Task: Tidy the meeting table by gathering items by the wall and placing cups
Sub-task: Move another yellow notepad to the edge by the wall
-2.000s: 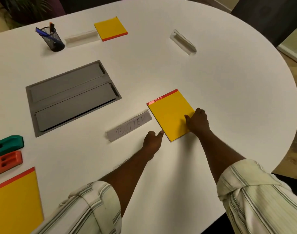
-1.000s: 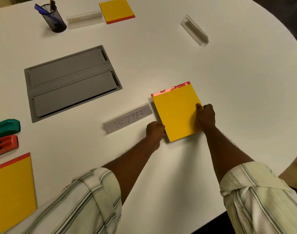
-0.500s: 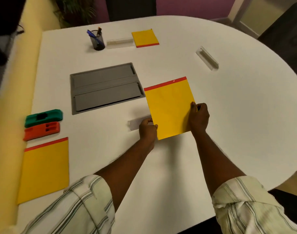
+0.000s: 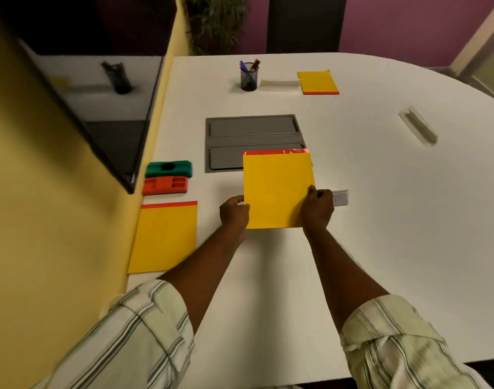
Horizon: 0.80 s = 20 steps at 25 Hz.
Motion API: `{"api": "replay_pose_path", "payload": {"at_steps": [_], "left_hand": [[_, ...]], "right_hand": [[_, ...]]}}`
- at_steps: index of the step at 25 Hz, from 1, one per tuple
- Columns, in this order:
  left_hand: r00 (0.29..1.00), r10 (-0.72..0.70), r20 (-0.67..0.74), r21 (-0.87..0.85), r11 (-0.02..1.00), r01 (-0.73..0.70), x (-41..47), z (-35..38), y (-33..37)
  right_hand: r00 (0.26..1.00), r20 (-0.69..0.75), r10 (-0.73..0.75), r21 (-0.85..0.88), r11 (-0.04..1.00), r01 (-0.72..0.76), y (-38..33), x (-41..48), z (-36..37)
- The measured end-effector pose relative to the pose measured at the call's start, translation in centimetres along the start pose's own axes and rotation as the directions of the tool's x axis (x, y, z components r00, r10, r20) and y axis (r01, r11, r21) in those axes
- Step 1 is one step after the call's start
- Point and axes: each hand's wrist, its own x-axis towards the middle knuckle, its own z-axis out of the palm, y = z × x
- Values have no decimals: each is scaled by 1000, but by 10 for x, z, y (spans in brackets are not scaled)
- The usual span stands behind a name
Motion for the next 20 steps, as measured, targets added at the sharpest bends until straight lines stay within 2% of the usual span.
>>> {"api": "replay_pose_path", "payload": {"at_steps": [6,9,14,17,18,19,20], "left_hand": [[998,-9,-63,-1,1000,9,12,-77,-12],[994,-19,-104,52,998,24,20,-114,-22],[974,-112,-194,214,965,154,34,-161,-37],[956,-149,-253,227,951,209,40,-183,-44],[947,-203,-247,254,930,266,41,-189,-46],[964,-179,-197,466,848,252,44,-196,-56],[986,-113,-121,764,623,165,46,-201,-61]], "right_hand": [[996,87,9,-3,1000,-8,3,-48,60],[987,156,36,-16,999,-34,9,-73,88],[965,243,95,-37,995,-88,20,-112,132],[951,284,126,-62,992,-112,27,-133,155],[945,297,137,-70,990,-122,29,-139,162],[939,309,150,-75,988,-133,32,-144,168],[934,318,161,-80,986,-143,35,-148,174]]}}
